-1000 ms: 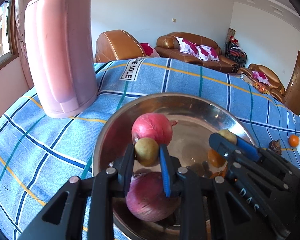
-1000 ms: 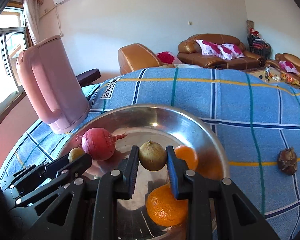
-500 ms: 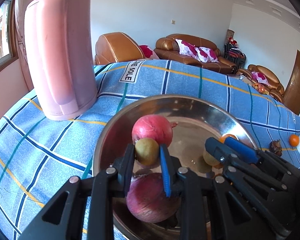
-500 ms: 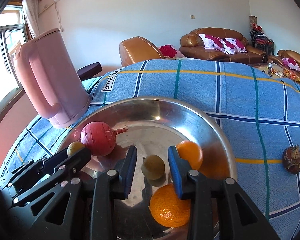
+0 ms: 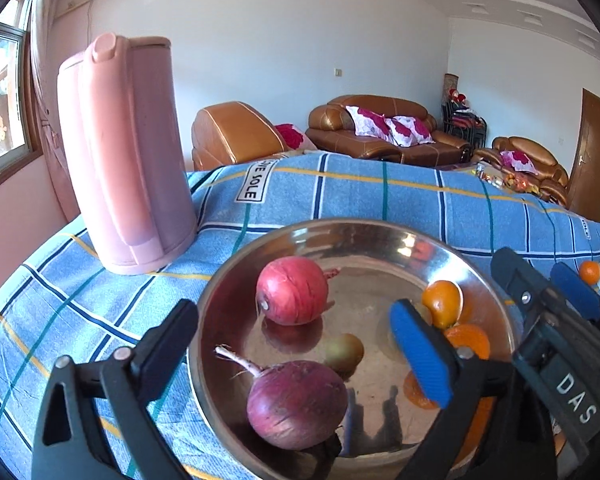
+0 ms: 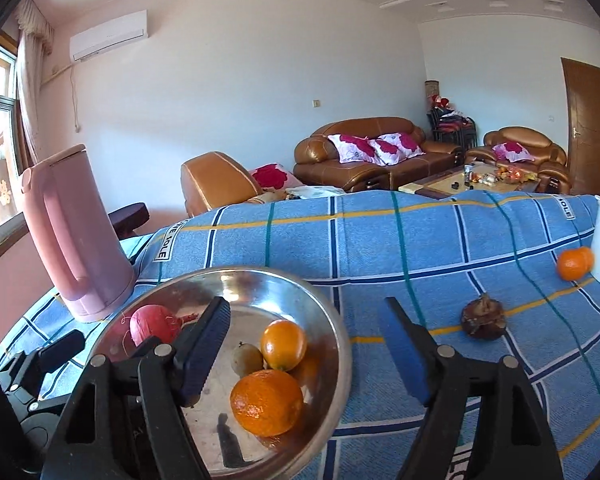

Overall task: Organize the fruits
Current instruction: 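Open the left tool in the bowl while the right tool releases its fruit, then withdraw both open tools from the steel bowl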

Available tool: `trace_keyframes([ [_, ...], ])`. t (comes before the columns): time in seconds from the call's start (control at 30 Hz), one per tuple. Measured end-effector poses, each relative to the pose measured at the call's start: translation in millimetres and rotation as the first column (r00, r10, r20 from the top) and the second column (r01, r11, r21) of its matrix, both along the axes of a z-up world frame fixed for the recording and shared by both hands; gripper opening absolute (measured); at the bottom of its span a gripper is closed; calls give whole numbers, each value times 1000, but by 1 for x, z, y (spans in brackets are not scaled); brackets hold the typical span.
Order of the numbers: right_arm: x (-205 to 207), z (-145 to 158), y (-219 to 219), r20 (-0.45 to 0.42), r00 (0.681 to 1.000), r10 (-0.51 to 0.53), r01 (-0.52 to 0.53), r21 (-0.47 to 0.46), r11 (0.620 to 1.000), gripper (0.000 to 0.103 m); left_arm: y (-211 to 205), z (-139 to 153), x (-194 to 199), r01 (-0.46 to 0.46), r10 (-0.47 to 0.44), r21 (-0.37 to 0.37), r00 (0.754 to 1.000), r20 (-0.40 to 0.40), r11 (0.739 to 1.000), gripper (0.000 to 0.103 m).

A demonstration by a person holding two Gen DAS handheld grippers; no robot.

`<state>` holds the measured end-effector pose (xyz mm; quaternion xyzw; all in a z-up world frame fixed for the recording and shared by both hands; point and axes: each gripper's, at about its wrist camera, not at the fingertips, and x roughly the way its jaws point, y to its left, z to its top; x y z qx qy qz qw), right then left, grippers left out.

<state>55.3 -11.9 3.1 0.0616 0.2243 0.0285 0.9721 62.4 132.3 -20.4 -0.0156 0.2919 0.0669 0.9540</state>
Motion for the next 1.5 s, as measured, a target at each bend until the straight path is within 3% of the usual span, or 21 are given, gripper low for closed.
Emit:
trace_keyframes([
  [0.33, -27, 6, -16, 77, 992, -98, 99, -19, 995, 78, -6, 8, -18, -4, 1, 39, 998, 68, 999, 103],
  [0.67, -44, 10, -9, 117, 989, -95, 106, -92, 990, 78, -6, 9, -25, -14, 10, 42, 997, 80, 999, 103],
  [1.5, -59, 9, -25, 92, 990, -102, 111, -89, 990, 79, -17, 13, -52, -41, 33, 62, 992, 119, 997, 103],
])
